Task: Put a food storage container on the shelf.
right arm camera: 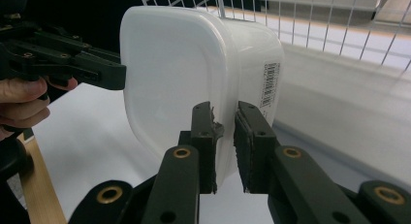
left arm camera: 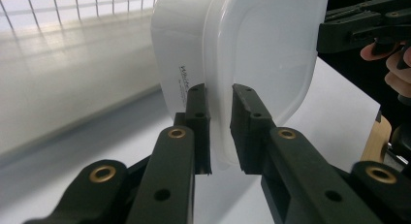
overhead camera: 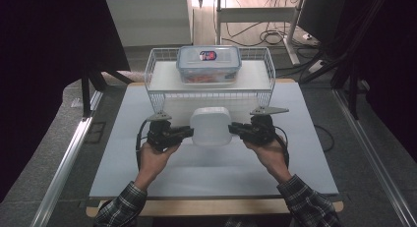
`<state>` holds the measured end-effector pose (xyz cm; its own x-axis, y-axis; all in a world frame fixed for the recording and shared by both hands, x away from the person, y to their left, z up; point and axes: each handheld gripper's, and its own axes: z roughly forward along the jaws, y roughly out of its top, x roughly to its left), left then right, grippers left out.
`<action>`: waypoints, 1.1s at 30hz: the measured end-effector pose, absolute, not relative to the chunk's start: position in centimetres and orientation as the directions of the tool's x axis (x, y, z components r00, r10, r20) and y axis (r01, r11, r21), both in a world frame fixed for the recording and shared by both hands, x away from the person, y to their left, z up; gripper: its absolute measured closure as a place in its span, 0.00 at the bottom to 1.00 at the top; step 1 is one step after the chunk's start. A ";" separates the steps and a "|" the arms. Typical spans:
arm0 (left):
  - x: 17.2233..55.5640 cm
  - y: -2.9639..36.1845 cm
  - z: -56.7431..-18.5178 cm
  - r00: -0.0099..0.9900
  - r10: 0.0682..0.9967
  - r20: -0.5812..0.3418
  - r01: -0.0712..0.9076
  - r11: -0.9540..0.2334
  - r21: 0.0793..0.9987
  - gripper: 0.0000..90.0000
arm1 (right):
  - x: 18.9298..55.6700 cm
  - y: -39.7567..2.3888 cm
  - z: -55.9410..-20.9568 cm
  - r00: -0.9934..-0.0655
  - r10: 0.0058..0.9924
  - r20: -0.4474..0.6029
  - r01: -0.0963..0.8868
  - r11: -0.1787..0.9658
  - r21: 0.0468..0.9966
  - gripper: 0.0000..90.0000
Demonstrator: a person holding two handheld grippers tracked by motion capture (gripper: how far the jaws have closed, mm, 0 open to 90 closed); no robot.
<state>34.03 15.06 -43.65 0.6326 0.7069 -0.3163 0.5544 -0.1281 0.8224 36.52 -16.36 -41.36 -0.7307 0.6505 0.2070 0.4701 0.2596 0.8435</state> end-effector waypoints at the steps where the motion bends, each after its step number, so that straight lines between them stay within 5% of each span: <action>1: 34.1 15.1 -43.4 0.633 0.708 -0.314 0.552 -0.128 0.824 0.88 | 36.6 -16.3 -41.1 -0.731 0.650 0.206 0.467 0.258 0.846 0.87; 33: 37.3 15.6 -31.3 0.654 0.731 -0.197 0.434 -0.148 0.889 0.87 | 39.7 -15.6 -30.3 -0.744 0.649 0.159 0.362 0.192 0.912 0.87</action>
